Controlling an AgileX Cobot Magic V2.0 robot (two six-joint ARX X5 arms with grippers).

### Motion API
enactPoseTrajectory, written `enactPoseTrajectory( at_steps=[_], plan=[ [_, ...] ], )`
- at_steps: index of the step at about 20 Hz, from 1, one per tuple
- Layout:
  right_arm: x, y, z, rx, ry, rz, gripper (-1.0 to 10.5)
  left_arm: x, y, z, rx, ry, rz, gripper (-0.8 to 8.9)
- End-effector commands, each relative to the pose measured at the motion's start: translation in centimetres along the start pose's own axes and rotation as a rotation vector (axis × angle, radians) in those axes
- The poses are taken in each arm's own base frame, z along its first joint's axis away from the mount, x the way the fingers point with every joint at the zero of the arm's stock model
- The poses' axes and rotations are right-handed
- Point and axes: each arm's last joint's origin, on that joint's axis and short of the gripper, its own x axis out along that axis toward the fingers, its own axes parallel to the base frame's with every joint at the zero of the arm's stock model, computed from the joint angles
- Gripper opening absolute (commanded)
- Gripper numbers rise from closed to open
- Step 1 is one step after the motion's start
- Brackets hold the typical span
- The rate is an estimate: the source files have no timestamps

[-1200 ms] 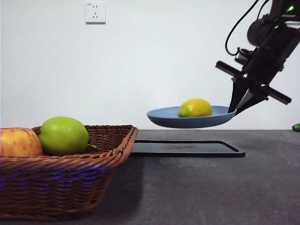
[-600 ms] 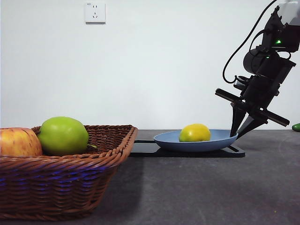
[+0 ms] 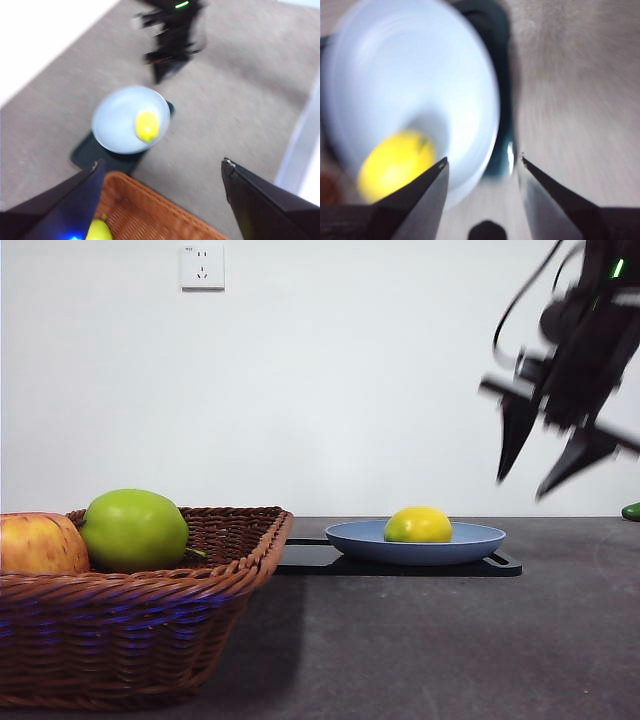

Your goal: Take the lemon from the basket,put the lemon in the plate,hand out the plate

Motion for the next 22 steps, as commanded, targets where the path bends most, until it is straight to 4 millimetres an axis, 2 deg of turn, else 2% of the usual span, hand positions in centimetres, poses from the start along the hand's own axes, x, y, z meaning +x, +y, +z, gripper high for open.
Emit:
enactPoseTrajectory(
  at_steps=[1, 6, 8, 11, 14, 16, 18, 22],
  plan=[
    [-3.4, 2.1, -0.8, -0.113, -0.021, 0.015, 1.6, 0.6, 0.3, 0.8, -0.007, -0.034, 0.019, 3.77],
    [-10.7, 8.4, -5.1, -0.338, -0.11, 0.07, 0.0, 1.6, 1.6, 0.9, 0.035, -0.018, 0.071, 0.07],
    [-13.2, 11.0, -7.2, -0.428, -0.185, 0.051, 0.0, 1.8, 2.4, 0.8, 0.022, -0.017, 0.101, 0.06],
    [-15.9, 14.9, -11.0, -0.559, -0.326, -0.101, 0.0, 2.0, 4.0, 0.3, -0.021, -0.006, 0.145, 0.06],
    [-18.0, 17.2, -14.5, -0.626, -0.521, -0.162, 0.0, 2.8, 5.4, -1.1, -0.074, -0.001, 0.129, 0.06],
    [-18.4, 17.9, -16.6, -0.65, -0.632, -0.148, 0.0, 3.8, 6.1, -2.9, -0.105, -0.01, 0.149, 0.06],
    [-18.0, 17.4, -18.3, -0.661, -0.698, -0.117, 0.0, 4.5, 6.3, -4.9, -0.131, -0.042, 0.183, 0.06],
    [-14.4, 14.0, -21.5, -0.654, -0.778, -0.062, 0.0, 5.2, 5.9, -9.8, -0.178, -0.12, 0.248, 0.06]
  ],
)
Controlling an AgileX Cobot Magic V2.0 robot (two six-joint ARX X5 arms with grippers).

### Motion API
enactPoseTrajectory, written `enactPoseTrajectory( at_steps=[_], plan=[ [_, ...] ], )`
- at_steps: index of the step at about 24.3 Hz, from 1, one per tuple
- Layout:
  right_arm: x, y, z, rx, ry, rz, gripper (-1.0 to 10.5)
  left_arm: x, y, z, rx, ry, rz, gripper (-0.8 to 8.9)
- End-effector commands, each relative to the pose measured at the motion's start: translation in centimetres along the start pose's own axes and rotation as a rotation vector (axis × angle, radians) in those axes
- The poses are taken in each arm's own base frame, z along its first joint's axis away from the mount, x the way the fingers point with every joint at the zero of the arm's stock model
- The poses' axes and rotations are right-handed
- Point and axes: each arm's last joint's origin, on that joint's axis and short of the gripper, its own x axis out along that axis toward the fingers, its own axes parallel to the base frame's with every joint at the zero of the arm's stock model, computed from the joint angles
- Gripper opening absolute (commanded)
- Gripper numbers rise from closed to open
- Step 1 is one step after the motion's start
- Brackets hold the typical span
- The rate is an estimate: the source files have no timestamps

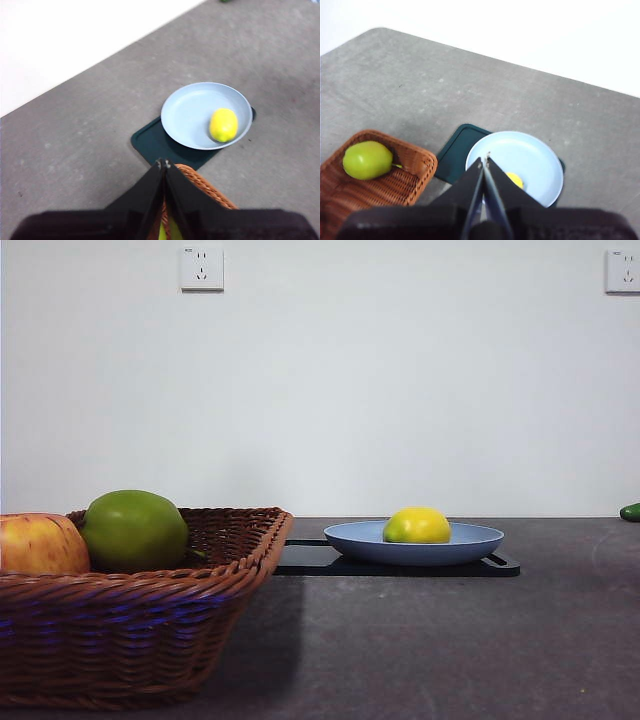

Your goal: Take the lemon from the basket,put the lemon in the plate,hand out the plate

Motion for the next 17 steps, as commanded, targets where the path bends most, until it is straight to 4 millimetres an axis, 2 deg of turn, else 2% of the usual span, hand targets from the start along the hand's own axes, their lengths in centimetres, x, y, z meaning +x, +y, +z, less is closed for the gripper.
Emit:
enactPoseTrajectory(
  at_steps=[1, 7, 10, 13, 17],
  plan=[
    [0.7, 0.2, -3.8, 0.017, -0.03, 0.003, 0.0, 0.0, -0.1, -2.3, -0.033, -0.046, 0.015, 0.06],
    [1.0, 0.1, -9.9, 0.054, -0.128, 0.01, 0.0, 0.2, -1.1, -8.2, -0.124, -0.123, -0.012, 0.06],
    [1.1, 0.0, -11.8, 0.073, -0.166, 0.011, 0.0, 0.1, -1.5, -10.6, -0.167, -0.169, -0.01, 0.06],
    [1.3, 0.0, -12.4, 0.117, -0.155, 0.012, 0.0, -0.2, -1.7, -11.5, -0.224, -0.194, -0.012, 0.06],
    [1.3, 0.0, -12.4, 0.125, -0.158, 0.014, 0.0, -0.4, -1.7, -11.5, -0.232, -0.197, -0.008, 0.08]
  ],
)
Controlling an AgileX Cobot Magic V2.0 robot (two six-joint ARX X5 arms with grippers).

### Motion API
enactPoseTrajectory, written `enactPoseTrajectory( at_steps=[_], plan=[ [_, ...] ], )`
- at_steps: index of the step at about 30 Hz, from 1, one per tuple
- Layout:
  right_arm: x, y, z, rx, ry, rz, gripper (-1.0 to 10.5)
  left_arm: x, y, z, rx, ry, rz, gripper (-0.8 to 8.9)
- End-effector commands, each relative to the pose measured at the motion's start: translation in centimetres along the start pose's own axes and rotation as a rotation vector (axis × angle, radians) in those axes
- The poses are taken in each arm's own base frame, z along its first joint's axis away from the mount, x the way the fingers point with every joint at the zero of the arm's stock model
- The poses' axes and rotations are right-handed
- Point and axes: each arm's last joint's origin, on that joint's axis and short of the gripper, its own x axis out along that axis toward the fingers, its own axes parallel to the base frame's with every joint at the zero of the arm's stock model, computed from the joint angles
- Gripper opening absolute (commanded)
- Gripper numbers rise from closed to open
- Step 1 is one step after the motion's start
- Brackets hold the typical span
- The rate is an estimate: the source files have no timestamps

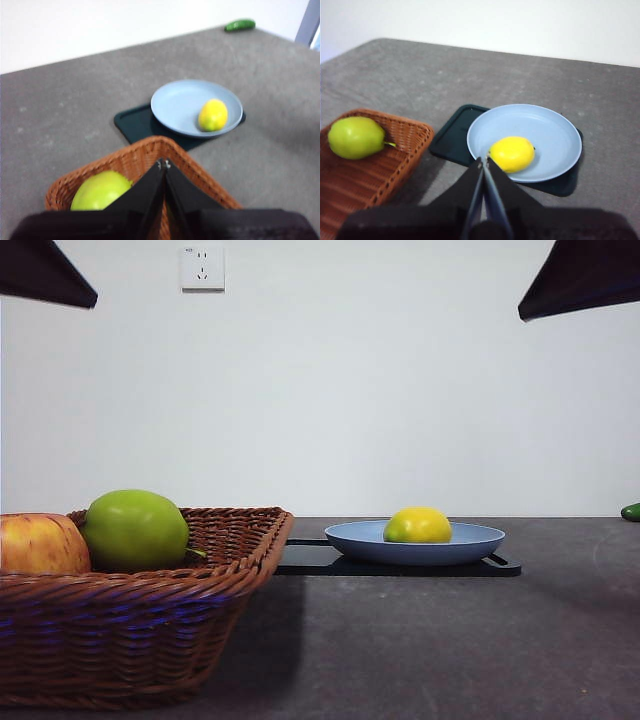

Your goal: Take the lemon from the basket,put the lemon in the plate,hand out the plate

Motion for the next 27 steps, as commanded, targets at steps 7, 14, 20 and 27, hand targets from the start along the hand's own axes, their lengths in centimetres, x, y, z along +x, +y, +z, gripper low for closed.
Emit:
enactPoseTrajectory(
  at_steps=[7, 14, 20, 27],
  plan=[
    [-0.2, 0.1, 0.6, 0.033, -0.031, 0.005, 0.0, -0.1, -0.1, 0.5, -0.025, -0.022, -0.002, 0.08],
    [-0.2, 0.1, 0.6, 0.033, -0.031, 0.005, 0.0, -0.1, -0.1, 0.4, -0.026, -0.011, -0.003, 0.08],
    [-0.2, 0.1, 0.6, 0.033, -0.03, 0.006, 0.0, -4.8, 0.4, -0.5, 0.047, -0.028, 0.134, 0.08],
    [-0.2, 0.1, 0.6, 0.033, -0.03, 0.006, 0.0, -7.2, 2.0, -4.3, 0.014, -0.181, 0.385, 0.08]
  ],
)
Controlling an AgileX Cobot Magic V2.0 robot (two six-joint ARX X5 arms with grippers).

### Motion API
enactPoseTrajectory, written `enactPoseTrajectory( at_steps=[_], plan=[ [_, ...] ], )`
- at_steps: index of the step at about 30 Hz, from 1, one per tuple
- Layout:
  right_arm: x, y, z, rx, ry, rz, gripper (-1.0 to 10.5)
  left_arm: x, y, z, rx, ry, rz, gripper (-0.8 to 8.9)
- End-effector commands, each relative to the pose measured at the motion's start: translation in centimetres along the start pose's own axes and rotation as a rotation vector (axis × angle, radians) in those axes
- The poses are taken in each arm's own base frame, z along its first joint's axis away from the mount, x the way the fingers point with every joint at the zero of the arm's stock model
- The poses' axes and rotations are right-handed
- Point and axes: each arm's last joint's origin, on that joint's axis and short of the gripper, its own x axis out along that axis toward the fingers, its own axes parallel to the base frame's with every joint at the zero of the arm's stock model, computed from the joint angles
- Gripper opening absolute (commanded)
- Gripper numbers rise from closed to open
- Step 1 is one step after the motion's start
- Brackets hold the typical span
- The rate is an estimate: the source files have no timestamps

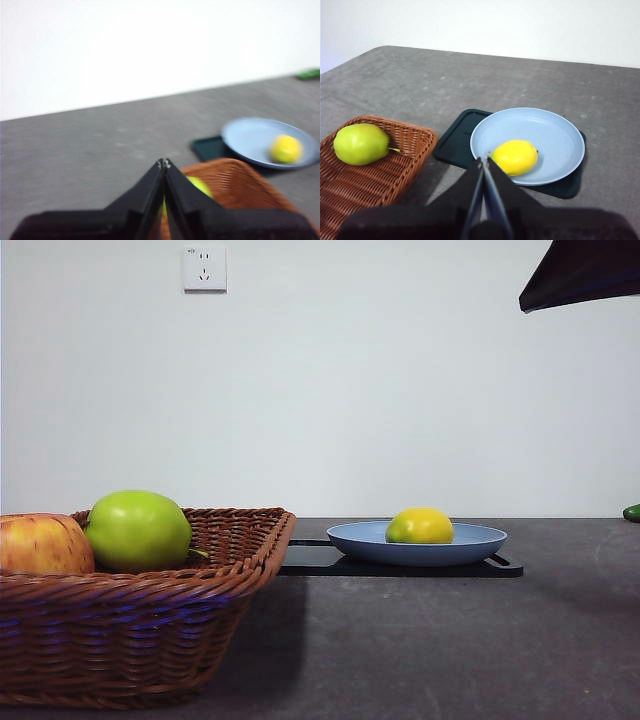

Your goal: Take the lemon from the basket,put the lemon in the plate,hand out the plate

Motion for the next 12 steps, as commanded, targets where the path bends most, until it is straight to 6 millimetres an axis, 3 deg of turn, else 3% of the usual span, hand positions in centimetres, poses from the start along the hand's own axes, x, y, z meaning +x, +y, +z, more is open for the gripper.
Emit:
enactPoseTrajectory(
  at_steps=[1, 12],
  plan=[
    [0.0, 0.1, 0.5, 0.014, -0.02, 0.006, 0.0, 0.0, 0.7, -2.0, 0.006, -0.018, 0.091, 0.08],
    [-0.1, 0.1, 0.5, 0.015, -0.021, 0.006, 0.0, 2.0, 2.4, -9.4, -0.042, 0.038, 0.273, 0.08]
  ],
)
